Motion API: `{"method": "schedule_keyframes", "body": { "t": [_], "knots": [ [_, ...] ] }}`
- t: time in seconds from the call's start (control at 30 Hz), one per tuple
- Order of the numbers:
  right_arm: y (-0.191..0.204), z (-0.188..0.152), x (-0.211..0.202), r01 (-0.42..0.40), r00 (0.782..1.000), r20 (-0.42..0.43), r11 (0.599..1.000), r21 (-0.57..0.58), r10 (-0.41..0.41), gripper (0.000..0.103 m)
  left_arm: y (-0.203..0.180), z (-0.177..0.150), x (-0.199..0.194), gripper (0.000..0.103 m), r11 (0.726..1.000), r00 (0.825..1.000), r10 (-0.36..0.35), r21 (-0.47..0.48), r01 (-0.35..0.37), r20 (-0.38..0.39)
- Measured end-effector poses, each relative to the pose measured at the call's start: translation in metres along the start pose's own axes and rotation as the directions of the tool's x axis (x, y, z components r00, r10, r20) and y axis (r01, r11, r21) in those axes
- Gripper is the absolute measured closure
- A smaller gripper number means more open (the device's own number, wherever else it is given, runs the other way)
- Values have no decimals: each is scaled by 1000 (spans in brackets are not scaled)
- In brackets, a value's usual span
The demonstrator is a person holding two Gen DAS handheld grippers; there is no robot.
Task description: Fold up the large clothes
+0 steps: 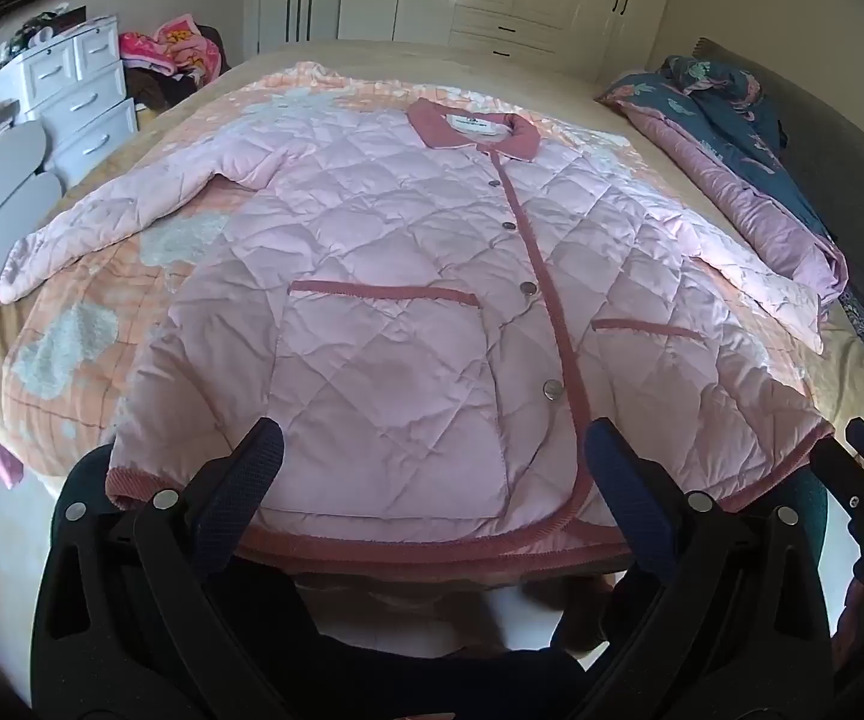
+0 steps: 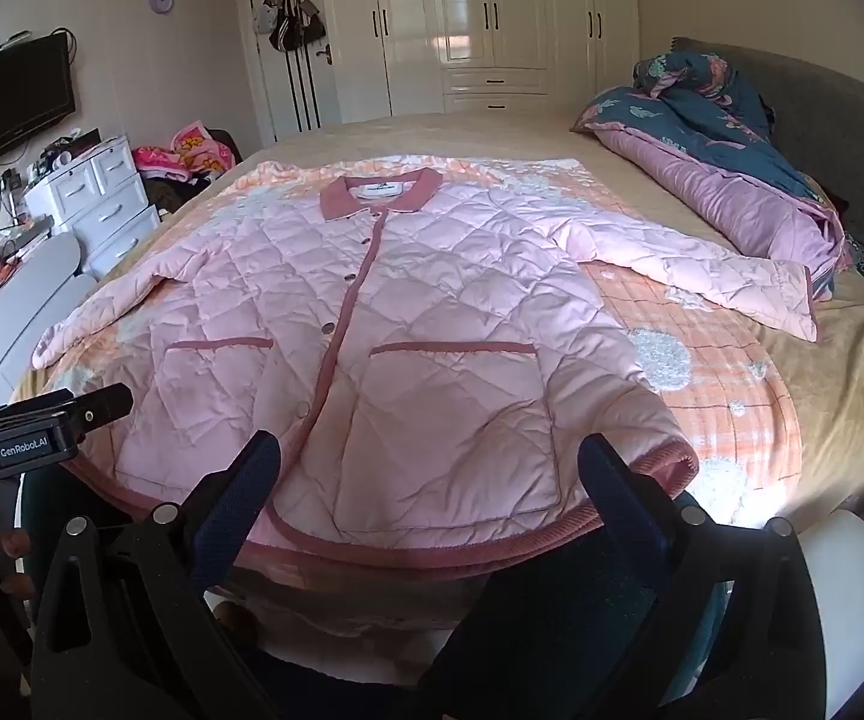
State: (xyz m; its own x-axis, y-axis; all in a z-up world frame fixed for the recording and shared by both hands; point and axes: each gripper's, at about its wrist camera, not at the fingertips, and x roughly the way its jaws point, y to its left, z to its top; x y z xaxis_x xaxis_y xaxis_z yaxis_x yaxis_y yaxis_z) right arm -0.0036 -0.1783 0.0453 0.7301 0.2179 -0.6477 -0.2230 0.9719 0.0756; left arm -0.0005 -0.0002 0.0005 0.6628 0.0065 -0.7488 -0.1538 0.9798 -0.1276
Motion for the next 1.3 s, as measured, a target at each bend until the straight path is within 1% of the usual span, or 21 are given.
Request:
{"method": "schedule_keyframes", "body": {
  "t": [0.1,0.37,0.4,1.3],
  "knots": [
    [0,1,1,1,1000,-14,1000,-2,-1,4,0,0,0,9,1000,1000,3,-3,-3,-2],
    [3,-1,6,2,1000,-16,1000,-5,-2,4,-3,1,3,9,1000,1000,5,-11,-5,-14],
    [3,0,6,1,1000,-19,1000,-6,-1,4,0,0,0,9,1000,1000,-3,-5,3,-1],
    [2,0,4,-4,999,-36,1000,-6,4,4,0,0,1,9,1000,1000,-3,-2,3,0]
  ]
}}
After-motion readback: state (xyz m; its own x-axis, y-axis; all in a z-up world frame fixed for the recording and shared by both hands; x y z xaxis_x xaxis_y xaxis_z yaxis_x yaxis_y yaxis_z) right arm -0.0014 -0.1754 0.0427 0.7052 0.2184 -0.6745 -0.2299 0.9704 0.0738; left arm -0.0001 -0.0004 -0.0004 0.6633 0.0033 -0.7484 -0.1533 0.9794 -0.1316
